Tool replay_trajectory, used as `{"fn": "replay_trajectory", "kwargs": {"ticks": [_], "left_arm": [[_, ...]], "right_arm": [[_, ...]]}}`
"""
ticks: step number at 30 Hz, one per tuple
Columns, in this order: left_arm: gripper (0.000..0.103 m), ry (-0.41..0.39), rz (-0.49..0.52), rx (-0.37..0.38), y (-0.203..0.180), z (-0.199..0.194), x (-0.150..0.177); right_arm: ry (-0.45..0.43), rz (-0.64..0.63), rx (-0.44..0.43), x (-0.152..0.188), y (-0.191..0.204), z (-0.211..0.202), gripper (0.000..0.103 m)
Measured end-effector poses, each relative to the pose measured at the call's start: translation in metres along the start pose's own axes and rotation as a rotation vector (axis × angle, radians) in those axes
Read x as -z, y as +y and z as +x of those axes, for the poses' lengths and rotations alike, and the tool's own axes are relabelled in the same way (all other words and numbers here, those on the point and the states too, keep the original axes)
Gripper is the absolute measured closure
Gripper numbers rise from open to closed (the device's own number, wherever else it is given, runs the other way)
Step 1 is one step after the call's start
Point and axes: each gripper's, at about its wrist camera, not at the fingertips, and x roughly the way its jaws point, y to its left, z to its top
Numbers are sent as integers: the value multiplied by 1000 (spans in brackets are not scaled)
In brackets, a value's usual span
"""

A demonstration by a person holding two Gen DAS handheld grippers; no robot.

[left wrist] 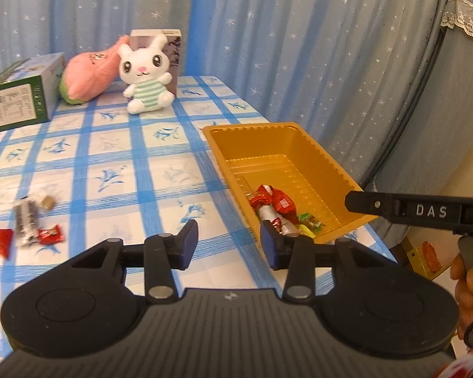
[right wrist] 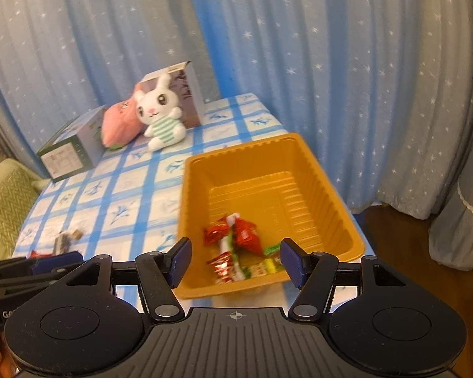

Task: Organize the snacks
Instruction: 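Move both grippers back toward the remaining snack pile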

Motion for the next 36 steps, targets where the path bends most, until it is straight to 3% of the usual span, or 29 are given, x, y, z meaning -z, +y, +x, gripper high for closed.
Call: {"fn": "replay_trajectory", "kwargs": {"ticks": [9,15,36], "left_arm": [[53,-34,-14,-47,21,-47,13],[53,-46,-39,-87,41,-70,22],[51,-66,-116,-179,100,-110,41]], "right_arm": [[9,-62,-40,24,49,-14,41],[21,-89,-71,35,76,-14,41],[59,-202,-145,58,149,-1,41]]}}
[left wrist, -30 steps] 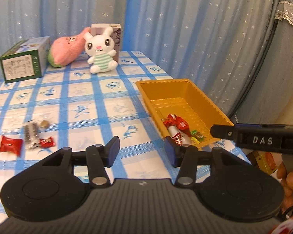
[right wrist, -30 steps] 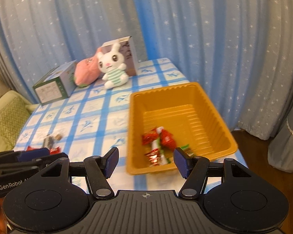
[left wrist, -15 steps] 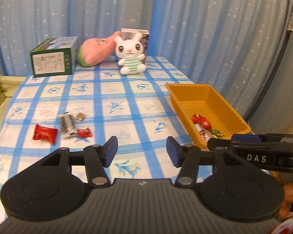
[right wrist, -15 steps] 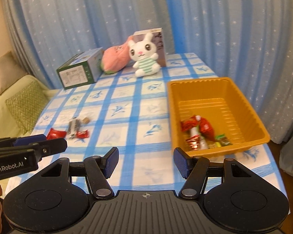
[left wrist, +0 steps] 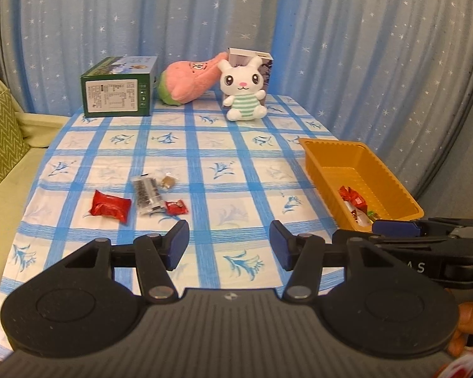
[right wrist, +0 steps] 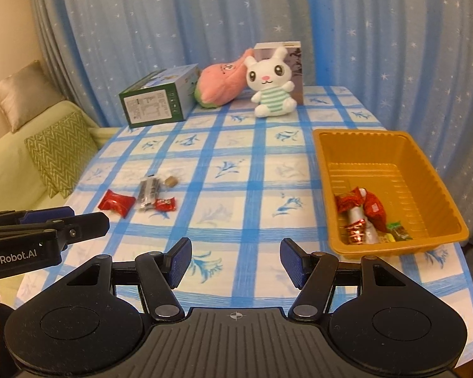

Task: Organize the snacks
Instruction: 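Move both grippers back toward the remaining snack pile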

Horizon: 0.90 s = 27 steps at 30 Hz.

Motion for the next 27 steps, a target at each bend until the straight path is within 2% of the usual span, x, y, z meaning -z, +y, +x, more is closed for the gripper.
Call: {"fn": "replay_trajectory", "kwargs": {"ticks": [15,27], "left_arm": [[50,4,-55,-65,39,-1,3],[50,37,-91,-145,87,25,3]], "right_arm": [[21,-45,-31,-2,25,24,41],[24,-46,-66,-1,35,67,41]]}}
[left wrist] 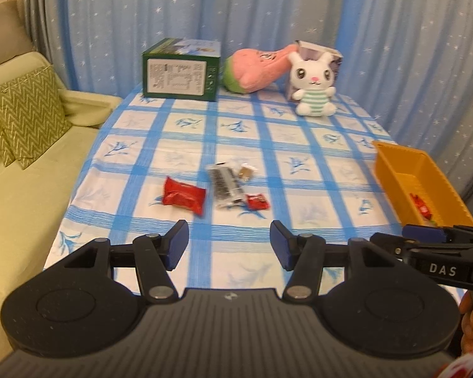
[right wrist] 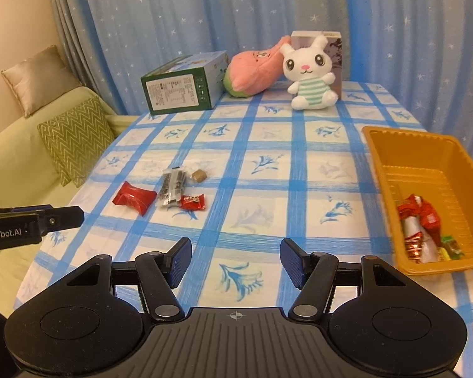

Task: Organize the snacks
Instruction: 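Move both grippers back toward the remaining snack pile, then grasp the large red candy packet with the left gripper while the right gripper grasps the small red candy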

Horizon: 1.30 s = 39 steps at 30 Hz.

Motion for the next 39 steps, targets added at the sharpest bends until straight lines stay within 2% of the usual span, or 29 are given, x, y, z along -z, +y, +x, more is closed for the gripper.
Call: {"fn": "replay_trajectory", "kwargs": {"ticks": [10,17,24,29,31,33,39], "left_arm": [[50,57,25,-39,34,58,-9],[49,81,64,-24,52,105,-21],[47,101,-53,47,80,146,-32],[47,124,-78,73,86,169,-36],[50,135,-83,84,86,176,-36],[57,152,-81,91,84,183,-35],[65,158,-29,94,73,189,-34]], "right_arm": [[32,-48,-35,-5,6,57,41],[46,-79,-47,-13,10,96,41],[51,-116,-66,-20,20,127,41],[55,-122,-76,-23,22,145,41],[56,-120,-80,-24,22,151,41],[54,-118,-85,-26,22,156,41],[50,-125,-107,-31,24,171,41]]}}
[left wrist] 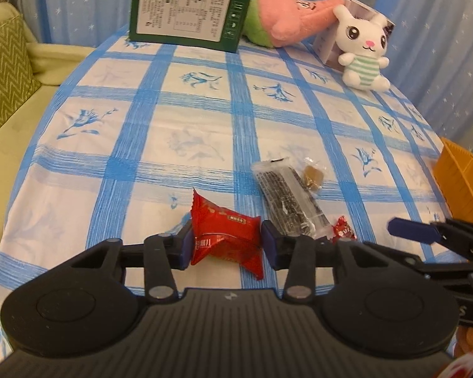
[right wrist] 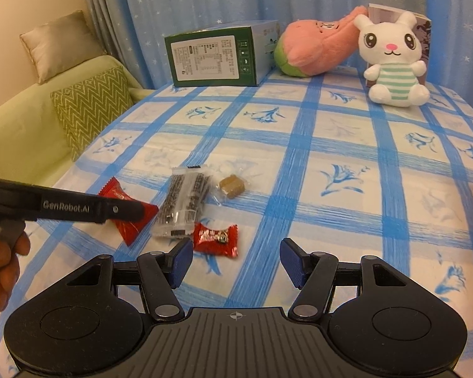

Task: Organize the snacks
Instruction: 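Grasp the large red candy packet with the left gripper while the right gripper grasps the small red candy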

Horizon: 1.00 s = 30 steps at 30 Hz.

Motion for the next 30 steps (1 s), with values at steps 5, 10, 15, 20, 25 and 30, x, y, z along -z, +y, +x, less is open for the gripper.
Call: {"fn": "replay_trajectory", "kwargs": {"ticks": [5,10,15,20,25,30], "left_arm": [[70,-15,18,7,-4,-5,0],[74,-28,17,17,-6,-11,1],[79,-39,22,25,-9,-17,3],[83,-49,27,31,-12,-24,7],[85,-57,34,33,-16,-33,12],[85,-71,49,26,-24,-45,16]], "right_arm": [[2,-19,-36,-2,4,12,41],[14,-35,-44,-1,11,22,41],[22,-42,-35,1,10,26,67],[6,-52,-30,1,12,18,78],[-13,-46,-7,2,10,4,79],[-28,-25,18,4,6,-18,79]]}}
